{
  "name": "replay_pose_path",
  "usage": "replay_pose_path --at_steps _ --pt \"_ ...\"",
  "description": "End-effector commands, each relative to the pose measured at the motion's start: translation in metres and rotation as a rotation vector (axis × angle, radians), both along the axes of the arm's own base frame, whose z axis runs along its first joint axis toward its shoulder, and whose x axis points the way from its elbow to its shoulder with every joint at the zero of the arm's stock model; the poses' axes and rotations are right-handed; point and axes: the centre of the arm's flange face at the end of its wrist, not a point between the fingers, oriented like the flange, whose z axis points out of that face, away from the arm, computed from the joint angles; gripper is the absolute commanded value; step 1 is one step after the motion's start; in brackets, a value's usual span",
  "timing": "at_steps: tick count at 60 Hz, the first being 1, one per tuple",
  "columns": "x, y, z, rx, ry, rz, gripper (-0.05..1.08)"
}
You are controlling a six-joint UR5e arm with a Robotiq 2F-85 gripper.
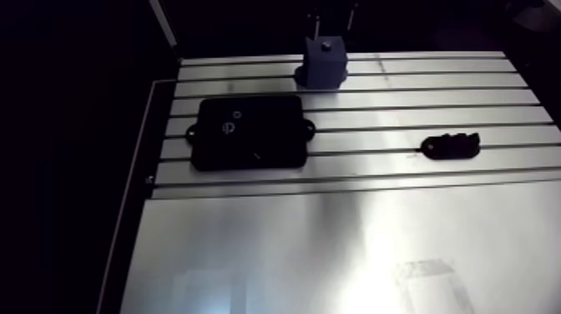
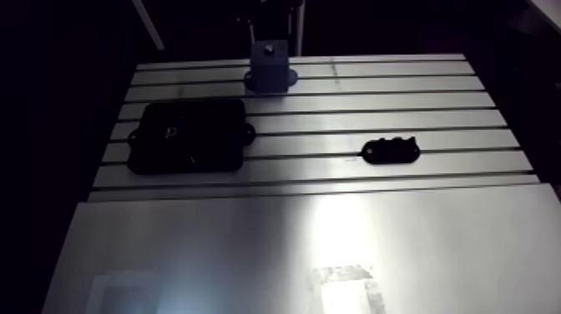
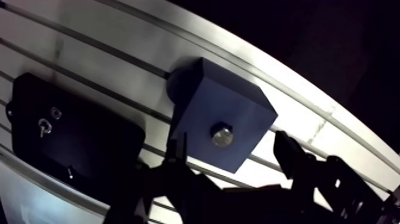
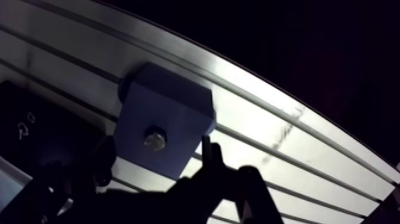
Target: Pick up the M10 bolt and insert it into the hex recess until seated.
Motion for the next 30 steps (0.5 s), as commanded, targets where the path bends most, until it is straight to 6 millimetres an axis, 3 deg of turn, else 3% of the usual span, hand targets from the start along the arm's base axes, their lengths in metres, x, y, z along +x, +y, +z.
replay_pose_path --at_steps 1,12,20,24,25,26,27,28,29,30 --pt "-0.005 0.000 0.014 0.003 0.028 -0.051 0.19" --pt "-0.009 0.001 0.025 0.025 0.036 -0.215 0.19" --pt "-0.007 0.002 0.030 0.041 -0.001 -0.340 0.28" --pt "-0.006 0.002 0.030 0.045 -0.014 -0.370 0.41" --pt "-0.006 0.002 0.031 0.046 -0.016 -0.384 0.51" --pt "-0.006 0.002 0.031 0.046 -0.016 -0.384 0.51" --pt "-0.005 0.002 0.030 0.046 -0.018 -0.395 0.62" --pt "-0.005 0.002 0.030 0.046 -0.018 -0.395 0.62" --pt "-0.005 0.002 0.031 0.045 -0.015 -0.404 0.72" --pt "-0.005 0.002 0.031 0.045 -0.015 -0.404 0.72"
